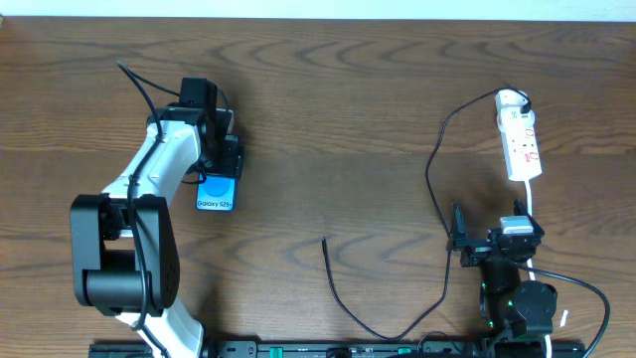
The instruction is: Plug charger to phone and switch on socket
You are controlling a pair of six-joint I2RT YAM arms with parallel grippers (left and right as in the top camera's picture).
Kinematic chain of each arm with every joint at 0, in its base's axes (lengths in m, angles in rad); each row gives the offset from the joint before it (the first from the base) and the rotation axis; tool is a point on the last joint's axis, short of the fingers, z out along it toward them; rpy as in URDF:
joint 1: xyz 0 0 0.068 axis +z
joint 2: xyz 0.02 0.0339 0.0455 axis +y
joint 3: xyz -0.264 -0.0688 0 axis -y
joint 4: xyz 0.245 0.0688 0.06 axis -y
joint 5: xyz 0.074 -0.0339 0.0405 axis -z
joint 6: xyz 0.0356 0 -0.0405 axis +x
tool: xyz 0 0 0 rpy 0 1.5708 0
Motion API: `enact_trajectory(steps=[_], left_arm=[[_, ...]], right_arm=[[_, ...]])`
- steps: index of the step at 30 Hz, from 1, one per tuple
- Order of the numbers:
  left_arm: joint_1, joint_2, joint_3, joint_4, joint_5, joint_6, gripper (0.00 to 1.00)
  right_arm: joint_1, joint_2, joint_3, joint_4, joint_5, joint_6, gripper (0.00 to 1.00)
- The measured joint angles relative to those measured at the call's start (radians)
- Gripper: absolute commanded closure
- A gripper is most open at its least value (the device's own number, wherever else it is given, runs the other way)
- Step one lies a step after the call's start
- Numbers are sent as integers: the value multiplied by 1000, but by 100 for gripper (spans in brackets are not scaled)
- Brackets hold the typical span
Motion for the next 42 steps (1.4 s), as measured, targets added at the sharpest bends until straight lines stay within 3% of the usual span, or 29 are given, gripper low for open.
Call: enact_trajectory(steps=[18,42], left_arm=[[0,0,0,0,0,-3,92],[0,9,-58,120,0,-3,92]], right_arm=[[0,0,0,0,0,0,1],[0,0,0,0,0,0,1]])
